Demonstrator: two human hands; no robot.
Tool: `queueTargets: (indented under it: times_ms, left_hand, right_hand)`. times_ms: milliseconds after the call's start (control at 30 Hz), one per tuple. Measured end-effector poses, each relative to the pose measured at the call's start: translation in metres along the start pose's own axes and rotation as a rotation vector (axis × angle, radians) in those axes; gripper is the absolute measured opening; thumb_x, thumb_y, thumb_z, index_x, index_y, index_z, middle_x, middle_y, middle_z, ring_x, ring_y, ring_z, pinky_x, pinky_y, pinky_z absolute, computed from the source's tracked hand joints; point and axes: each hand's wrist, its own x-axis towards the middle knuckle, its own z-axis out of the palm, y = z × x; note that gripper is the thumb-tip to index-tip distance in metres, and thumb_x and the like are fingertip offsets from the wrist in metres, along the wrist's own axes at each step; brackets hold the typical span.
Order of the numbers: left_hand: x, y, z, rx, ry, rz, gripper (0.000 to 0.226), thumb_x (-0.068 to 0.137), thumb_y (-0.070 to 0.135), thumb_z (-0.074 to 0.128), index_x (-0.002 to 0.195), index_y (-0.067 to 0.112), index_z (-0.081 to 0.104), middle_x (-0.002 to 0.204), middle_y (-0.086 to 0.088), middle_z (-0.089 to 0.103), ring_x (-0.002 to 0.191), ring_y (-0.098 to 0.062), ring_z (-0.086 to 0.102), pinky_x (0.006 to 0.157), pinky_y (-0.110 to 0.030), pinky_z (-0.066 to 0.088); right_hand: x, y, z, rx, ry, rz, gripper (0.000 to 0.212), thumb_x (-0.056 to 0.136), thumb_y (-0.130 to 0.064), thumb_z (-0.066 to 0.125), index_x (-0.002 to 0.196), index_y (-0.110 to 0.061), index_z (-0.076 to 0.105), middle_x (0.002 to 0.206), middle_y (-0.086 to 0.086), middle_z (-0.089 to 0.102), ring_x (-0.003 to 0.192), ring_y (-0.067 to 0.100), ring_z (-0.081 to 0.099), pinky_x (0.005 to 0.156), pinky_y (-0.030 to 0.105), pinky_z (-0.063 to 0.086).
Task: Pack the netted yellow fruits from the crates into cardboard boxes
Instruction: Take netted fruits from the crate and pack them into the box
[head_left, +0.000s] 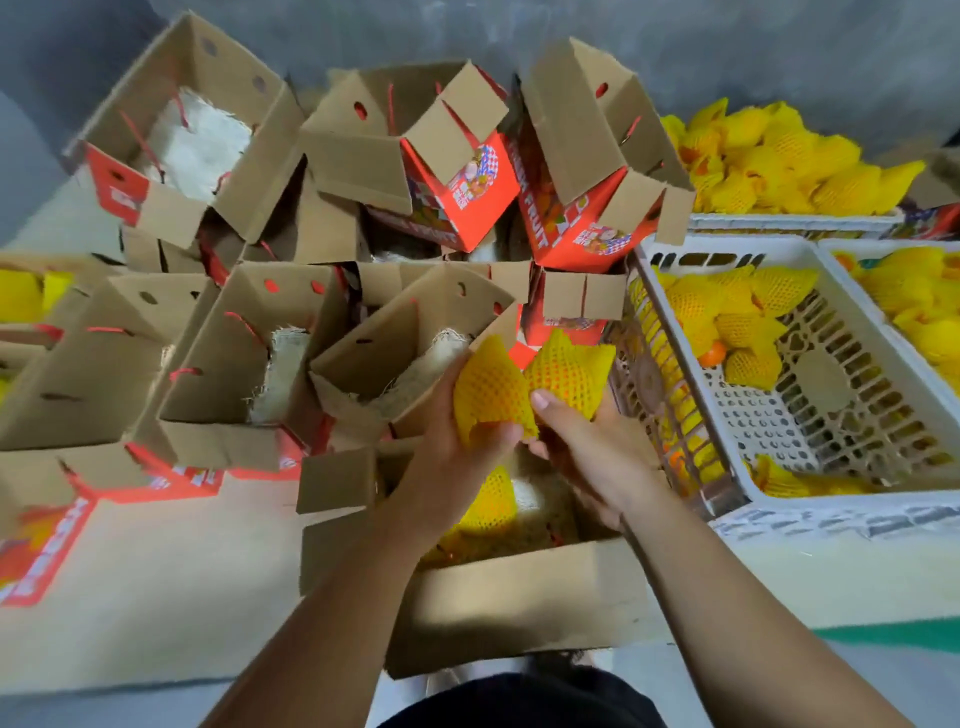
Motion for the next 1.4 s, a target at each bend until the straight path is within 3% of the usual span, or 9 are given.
queueTargets:
  times_ms: [267,333,533,700,833,1033,1200,1300,1400]
  left_hand:
    - [-0.018,-0.011,-0.025,-0.293,0.192,-0.230,0.049,0.100,0.043,0.065,0.144,0.043,0.044,0.134,0.024,0.063,0.122,-0.005,0.064,0.092,-0.032,0.060]
    - [-0.023,-0.021,-0.026,-0.380,0.189,-0.321,0.061,0.085,0.052,0.075,0.140,0.047,0.049,0.143,0.007,0.057,0.126,-0.020,0.063,0.097,-0.054,0.057]
    - [-0.045,-0.041,-0.030,-0.199,0.159,-0.618,0.084,0.070,0.060,0.071,0.147,0.049,0.040,0.142,0.009,0.051,0.117,-0.012,0.060,0.093,-0.038,0.055]
    - [-0.047,-0.046,-0.029,-0.051,0.099,-0.656,0.102,0.062,0.078,0.073,0.150,0.061,0.024,0.150,0.012,0.043,0.133,-0.024,0.052,0.113,-0.051,0.045]
    - [-0.046,-0.046,-0.028,-0.045,0.110,-0.662,0.115,0.050,0.085,0.080,0.151,0.051,0.035,0.145,0.008,0.056,0.128,-0.023,0.059,0.110,-0.050,0.048]
    - [-0.043,-0.041,-0.025,-0.064,0.002,-0.408,0.056,0.086,0.013,0.072,0.139,0.025,0.062,0.122,-0.003,0.074,0.113,-0.019,0.070,0.098,-0.040,0.056]
    - [-0.041,-0.031,-0.054,0.267,-0.152,-0.341,0.066,0.082,0.049,0.060,0.146,0.052,0.046,0.131,0.017,0.065,0.110,0.008,0.062,0.097,-0.022,0.052]
    - [-0.039,-0.021,-0.066,0.192,0.261,-0.220,0.037,0.088,0.032,0.050,0.117,0.049,0.065,0.115,0.025,0.070,0.089,0.015,0.061,0.077,-0.004,0.046]
    - [-0.036,-0.032,-0.066,0.367,0.336,-0.182,0.031,0.093,0.031,0.045,0.111,0.039,0.068,0.110,0.017,0.073,0.099,-0.003,0.065,0.092,-0.028,0.051]
  right_hand:
    - [0.009,0.038,0.010,0.276,-0.105,0.344,0.049,0.088,-0.046,0.054,0.118,-0.009,0.062,0.088,0.013,0.069,0.071,0.022,0.065,0.066,0.028,0.058]
    - [0.014,0.042,-0.004,-0.074,-0.061,0.378,0.044,0.078,-0.044,0.059,0.103,-0.009,0.067,0.078,0.015,0.066,0.061,0.020,0.061,0.054,0.028,0.053]
    - [0.042,0.070,-0.021,-0.967,-0.030,0.452,0.028,0.091,-0.040,0.071,0.084,-0.014,0.065,0.091,0.005,0.069,0.085,0.023,0.064,0.077,0.030,0.047]
    - [0.044,0.063,0.002,-1.373,-0.201,0.493,0.061,0.102,-0.055,0.051,0.145,-0.012,0.048,0.148,0.019,0.051,0.135,0.037,0.051,0.109,0.040,0.040]
    - [0.004,0.055,0.007,-1.097,0.122,0.191,0.066,0.087,-0.076,0.052,0.129,-0.026,0.051,0.127,0.009,0.062,0.120,0.033,0.059,0.100,0.045,0.048]
    - [-0.009,0.052,0.040,-0.259,-0.216,0.362,0.038,0.093,-0.032,0.074,0.126,-0.021,0.057,0.112,0.012,0.075,0.101,0.023,0.075,0.080,0.034,0.061]
    - [0.001,0.057,0.035,0.072,-0.197,0.508,0.038,0.091,-0.031,0.070,0.126,-0.016,0.063,0.113,0.014,0.074,0.097,0.024,0.074,0.082,0.036,0.061]
    - [0.001,0.062,0.040,-0.525,-0.250,0.488,0.050,0.066,-0.038,0.074,0.114,-0.037,0.060,0.102,0.000,0.067,0.086,0.013,0.064,0.071,0.030,0.051]
    - [0.004,0.076,0.065,-1.209,-0.518,0.457,0.076,0.078,-0.051,0.074,0.145,-0.033,0.043,0.129,-0.001,0.060,0.111,0.022,0.060,0.086,0.031,0.050]
